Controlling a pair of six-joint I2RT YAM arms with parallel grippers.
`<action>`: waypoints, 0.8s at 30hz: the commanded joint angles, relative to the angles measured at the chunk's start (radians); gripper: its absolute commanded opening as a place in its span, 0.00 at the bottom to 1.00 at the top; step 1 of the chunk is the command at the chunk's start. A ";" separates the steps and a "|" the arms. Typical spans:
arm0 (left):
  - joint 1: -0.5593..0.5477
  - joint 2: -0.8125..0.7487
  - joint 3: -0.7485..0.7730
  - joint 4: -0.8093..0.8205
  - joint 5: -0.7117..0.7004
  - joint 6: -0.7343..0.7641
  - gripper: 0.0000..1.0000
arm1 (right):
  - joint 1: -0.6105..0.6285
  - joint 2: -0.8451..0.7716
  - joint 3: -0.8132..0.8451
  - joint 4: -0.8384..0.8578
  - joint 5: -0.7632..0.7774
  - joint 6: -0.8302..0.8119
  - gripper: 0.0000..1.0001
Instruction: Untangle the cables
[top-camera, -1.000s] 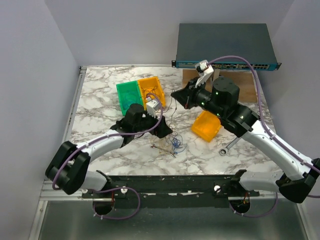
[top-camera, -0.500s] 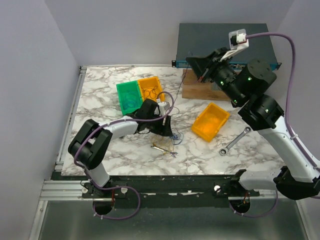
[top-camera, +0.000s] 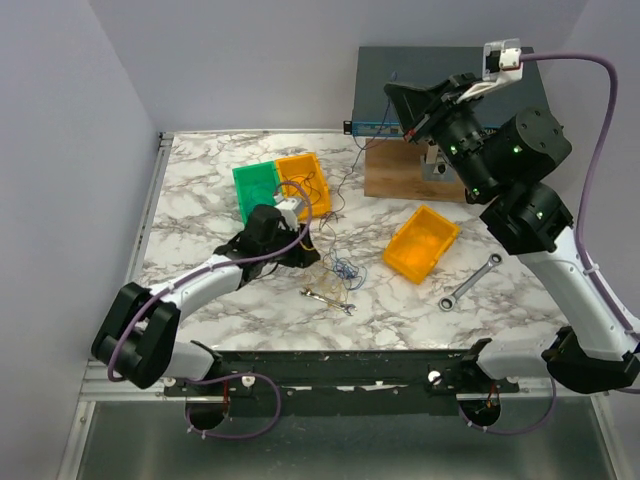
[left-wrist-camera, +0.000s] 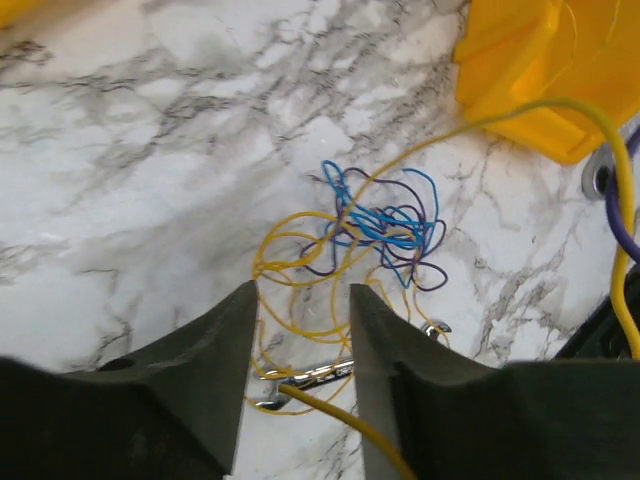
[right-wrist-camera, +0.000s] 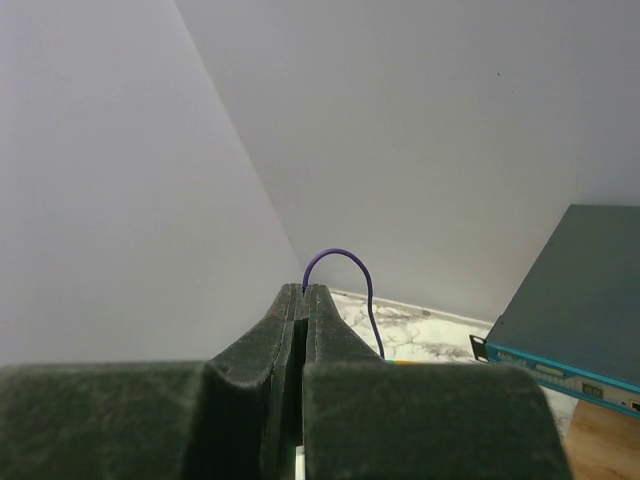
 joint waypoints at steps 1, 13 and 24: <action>0.107 -0.093 -0.106 0.108 -0.053 -0.092 0.32 | -0.002 0.006 -0.006 0.066 0.073 -0.025 0.01; 0.235 -0.203 -0.235 0.259 0.047 -0.159 0.12 | -0.002 -0.106 -0.108 0.228 0.208 -0.089 0.01; 0.264 -0.356 -0.275 0.110 -0.263 -0.176 0.41 | -0.002 -0.123 -0.062 0.208 0.223 -0.123 0.01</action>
